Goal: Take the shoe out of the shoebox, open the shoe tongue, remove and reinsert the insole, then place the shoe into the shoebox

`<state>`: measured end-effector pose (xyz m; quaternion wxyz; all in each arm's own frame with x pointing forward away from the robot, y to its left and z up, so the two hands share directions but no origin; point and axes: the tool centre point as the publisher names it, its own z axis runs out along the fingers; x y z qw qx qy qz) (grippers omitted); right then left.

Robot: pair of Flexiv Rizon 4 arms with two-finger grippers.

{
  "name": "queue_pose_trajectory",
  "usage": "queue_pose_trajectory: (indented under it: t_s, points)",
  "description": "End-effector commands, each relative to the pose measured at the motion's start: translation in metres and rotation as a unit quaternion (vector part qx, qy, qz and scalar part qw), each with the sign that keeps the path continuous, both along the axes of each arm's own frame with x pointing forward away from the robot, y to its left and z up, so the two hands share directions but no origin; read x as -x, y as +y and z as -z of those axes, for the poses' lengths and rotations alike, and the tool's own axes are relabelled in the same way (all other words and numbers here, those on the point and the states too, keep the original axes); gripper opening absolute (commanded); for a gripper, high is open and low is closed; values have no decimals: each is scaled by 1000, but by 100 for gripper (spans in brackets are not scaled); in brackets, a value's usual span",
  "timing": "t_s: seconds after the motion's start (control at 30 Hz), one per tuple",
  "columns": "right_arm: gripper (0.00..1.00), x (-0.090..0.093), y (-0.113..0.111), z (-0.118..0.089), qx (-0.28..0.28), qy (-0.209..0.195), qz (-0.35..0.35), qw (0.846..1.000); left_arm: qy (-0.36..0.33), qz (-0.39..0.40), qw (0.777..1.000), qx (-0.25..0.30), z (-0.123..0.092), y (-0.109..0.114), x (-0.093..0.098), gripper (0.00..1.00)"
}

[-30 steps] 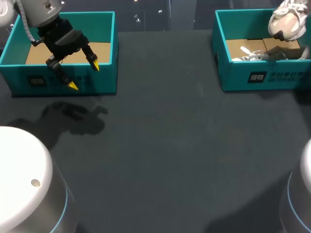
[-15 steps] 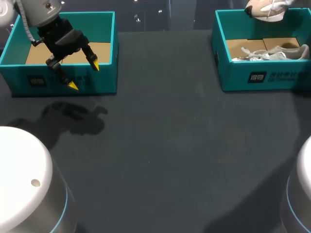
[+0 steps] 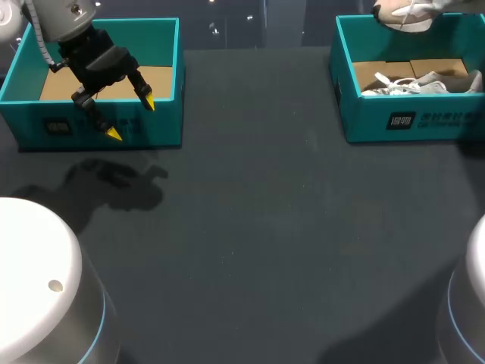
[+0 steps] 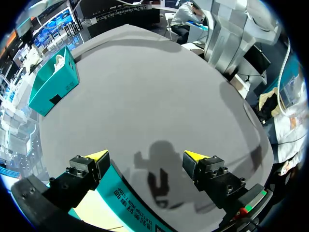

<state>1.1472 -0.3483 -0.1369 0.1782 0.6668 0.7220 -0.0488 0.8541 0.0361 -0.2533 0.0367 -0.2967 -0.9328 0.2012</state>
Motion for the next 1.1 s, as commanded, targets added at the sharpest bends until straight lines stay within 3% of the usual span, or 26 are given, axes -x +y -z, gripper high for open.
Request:
queue_pose_trajectory:
  t_s: [0.03,0.53,1.0,1.1]
  points:
    - [0,6,0,-1,-1,-16,-5,1000,0,0,1000,-1,0,0,0,100]
    - [0,13,10,46,42,-32,89,995,0,0,1000,-1,0,0,0,100]
    - [0,14,10,47,41,-33,110,992,0,0,1000,-1,0,0,0,100]
    - [0,11,10,61,62,-42,112,991,0,0,1000,-1,0,0,0,100]
